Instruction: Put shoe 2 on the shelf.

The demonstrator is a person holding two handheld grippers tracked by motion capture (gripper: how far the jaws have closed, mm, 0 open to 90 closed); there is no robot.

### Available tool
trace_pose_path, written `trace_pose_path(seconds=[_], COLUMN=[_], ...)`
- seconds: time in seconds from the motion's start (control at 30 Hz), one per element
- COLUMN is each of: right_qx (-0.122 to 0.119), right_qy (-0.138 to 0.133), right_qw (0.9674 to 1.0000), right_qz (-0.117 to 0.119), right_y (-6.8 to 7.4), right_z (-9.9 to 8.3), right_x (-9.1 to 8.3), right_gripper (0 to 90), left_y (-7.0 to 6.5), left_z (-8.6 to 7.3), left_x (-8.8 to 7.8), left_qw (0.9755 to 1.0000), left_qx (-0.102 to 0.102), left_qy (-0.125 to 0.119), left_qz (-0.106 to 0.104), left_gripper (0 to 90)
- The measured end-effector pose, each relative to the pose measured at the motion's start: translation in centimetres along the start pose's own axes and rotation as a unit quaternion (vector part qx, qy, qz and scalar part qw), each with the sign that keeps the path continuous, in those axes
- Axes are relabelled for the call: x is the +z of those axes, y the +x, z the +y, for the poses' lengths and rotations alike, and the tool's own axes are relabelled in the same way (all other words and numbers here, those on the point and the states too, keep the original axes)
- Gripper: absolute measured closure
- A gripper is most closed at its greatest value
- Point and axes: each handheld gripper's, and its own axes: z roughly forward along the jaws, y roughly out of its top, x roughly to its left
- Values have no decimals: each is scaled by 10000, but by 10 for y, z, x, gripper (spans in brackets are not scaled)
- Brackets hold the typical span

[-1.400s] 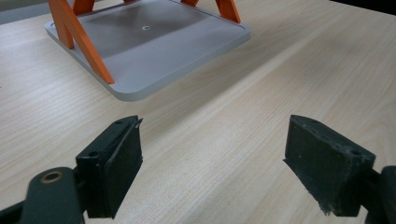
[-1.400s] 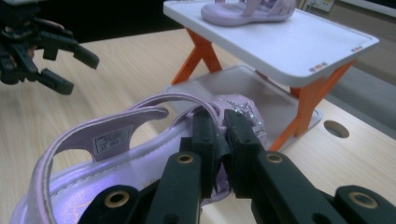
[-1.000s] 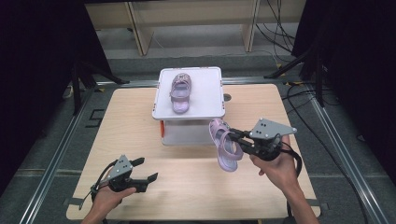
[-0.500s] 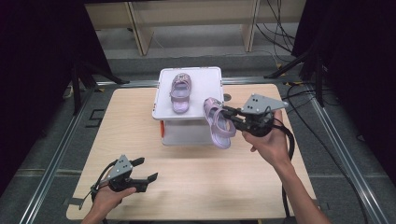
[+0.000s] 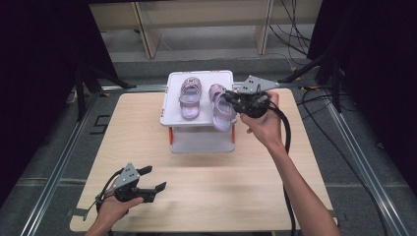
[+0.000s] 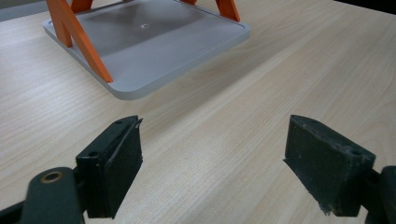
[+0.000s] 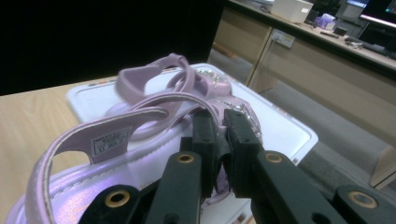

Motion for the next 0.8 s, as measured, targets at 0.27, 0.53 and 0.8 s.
trace_pose_path(seconds=[0.27, 0.53, 0.8], right_qx=[-86, -151, -382], right_qy=[135, 237, 441], right_qw=[9996, 9991, 9968], right_qz=[-226, -315, -555], right_y=[-12, -15, -13], right_z=[7, 9, 7], right_x=[36, 62, 77], right_gripper=[839, 838, 835], left_y=[0, 0, 0], left_z=[0, 0, 0], left_x=[-1, -2, -2], left_qw=[10000, 10000, 10000], left_qx=[36, -14, 0], left_qy=[4, -38, -42], left_qz=[-2, 10, -18], left_gripper=[181, 181, 181])
